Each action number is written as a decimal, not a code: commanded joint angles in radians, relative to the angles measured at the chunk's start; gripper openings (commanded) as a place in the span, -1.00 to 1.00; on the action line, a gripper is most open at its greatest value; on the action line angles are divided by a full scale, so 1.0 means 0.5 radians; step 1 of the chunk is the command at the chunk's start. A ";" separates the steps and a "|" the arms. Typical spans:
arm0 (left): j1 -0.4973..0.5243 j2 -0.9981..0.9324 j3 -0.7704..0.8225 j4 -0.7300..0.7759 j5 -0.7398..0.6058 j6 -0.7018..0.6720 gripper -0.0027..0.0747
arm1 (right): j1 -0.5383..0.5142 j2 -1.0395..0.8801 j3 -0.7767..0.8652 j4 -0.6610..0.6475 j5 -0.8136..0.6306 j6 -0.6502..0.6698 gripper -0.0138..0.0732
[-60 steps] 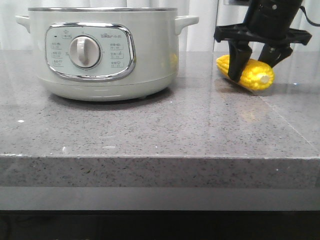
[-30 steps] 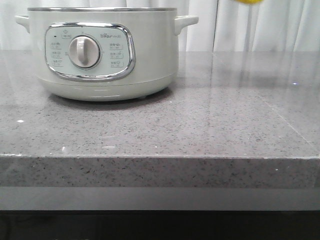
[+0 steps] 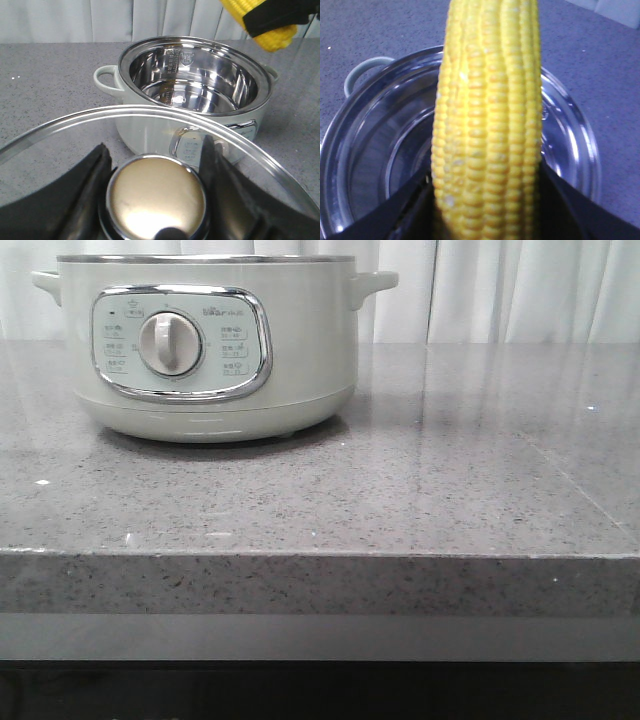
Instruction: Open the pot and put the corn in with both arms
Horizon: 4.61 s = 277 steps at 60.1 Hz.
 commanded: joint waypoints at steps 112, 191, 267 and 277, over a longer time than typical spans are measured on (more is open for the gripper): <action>0.002 -0.003 -0.077 -0.034 -0.307 -0.013 -0.36 | -0.042 -1.954 2.241 -0.016 -1.016 -0.021 0.68; -0.220 0.715 -0.512 -0.083 -0.728 -0.011 -0.36 | -0.042 -2.494 2.699 -0.016 -1.031 -0.021 0.68; -0.290 2.146 -1.507 -0.059 -0.994 -0.011 -0.36 | -0.042 -2.494 2.699 -0.016 -1.031 -0.021 0.68; -0.293 2.154 -1.507 -0.050 -0.972 -0.011 -0.36 | -0.042 -2.494 2.699 -0.016 -1.031 -0.021 0.68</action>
